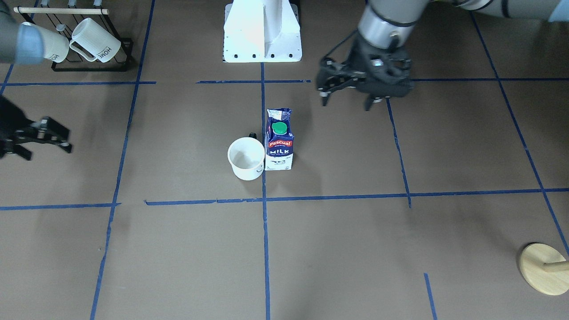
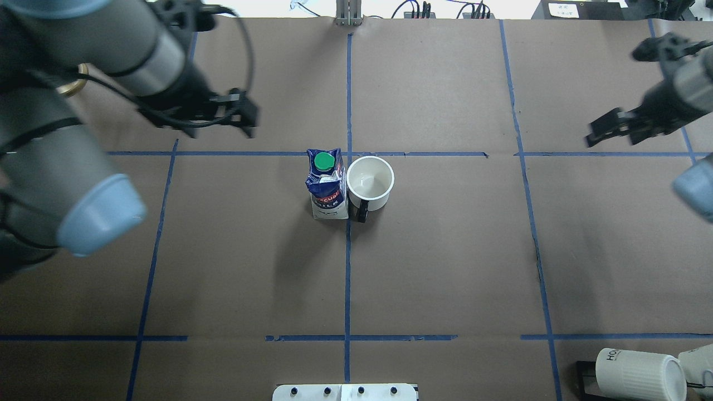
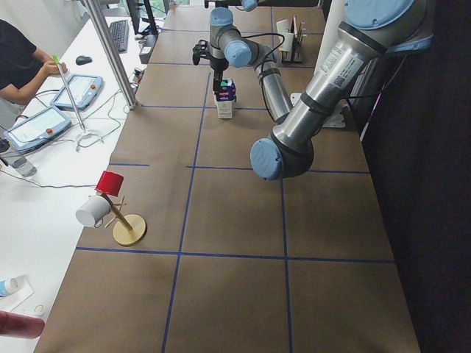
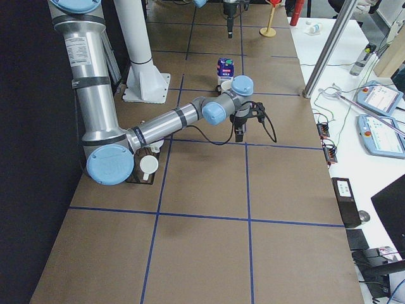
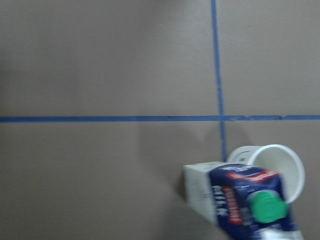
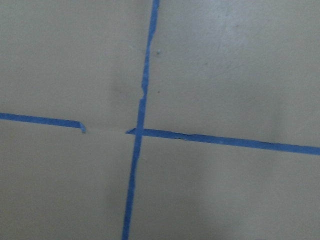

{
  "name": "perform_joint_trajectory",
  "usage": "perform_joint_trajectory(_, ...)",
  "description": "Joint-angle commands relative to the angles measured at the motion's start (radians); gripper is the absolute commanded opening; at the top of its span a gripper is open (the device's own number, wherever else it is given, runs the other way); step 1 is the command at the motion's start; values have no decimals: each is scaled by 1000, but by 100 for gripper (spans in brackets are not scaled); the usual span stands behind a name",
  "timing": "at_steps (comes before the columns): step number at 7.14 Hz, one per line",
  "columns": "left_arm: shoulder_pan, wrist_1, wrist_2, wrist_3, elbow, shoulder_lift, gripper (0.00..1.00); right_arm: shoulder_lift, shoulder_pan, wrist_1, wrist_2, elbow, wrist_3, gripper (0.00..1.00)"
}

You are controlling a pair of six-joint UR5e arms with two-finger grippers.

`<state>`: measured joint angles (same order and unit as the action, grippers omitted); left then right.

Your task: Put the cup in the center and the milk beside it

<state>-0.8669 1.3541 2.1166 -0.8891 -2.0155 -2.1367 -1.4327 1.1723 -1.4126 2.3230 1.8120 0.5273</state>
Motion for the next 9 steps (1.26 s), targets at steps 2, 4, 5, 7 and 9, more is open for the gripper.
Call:
perform_joint_trajectory(2, -365, 10, 140, 754, -2, 407, 100, -14, 347, -336, 49, -42, -658, 100)
perform_joint_trajectory(4, -678, 16, 227, 1285, 317, 405, 100, -37, 549, -393, 50, -177, -951, 100)
perform_joint_trajectory(5, -742, 19, 233, 1402, 472, 352, 100, -41, 581, -394, 56, -215, -1002, 100)
perform_joint_trajectory(7, -771, 13, 232, 1368, 520, 342, 100, -66, 578, -393, 68, -201, -988, 100)
perform_joint_trajectory(9, -770, 8, 238, 1256, 512, 350, 100, -84, 461, -382, 61, -207, -907, 100)
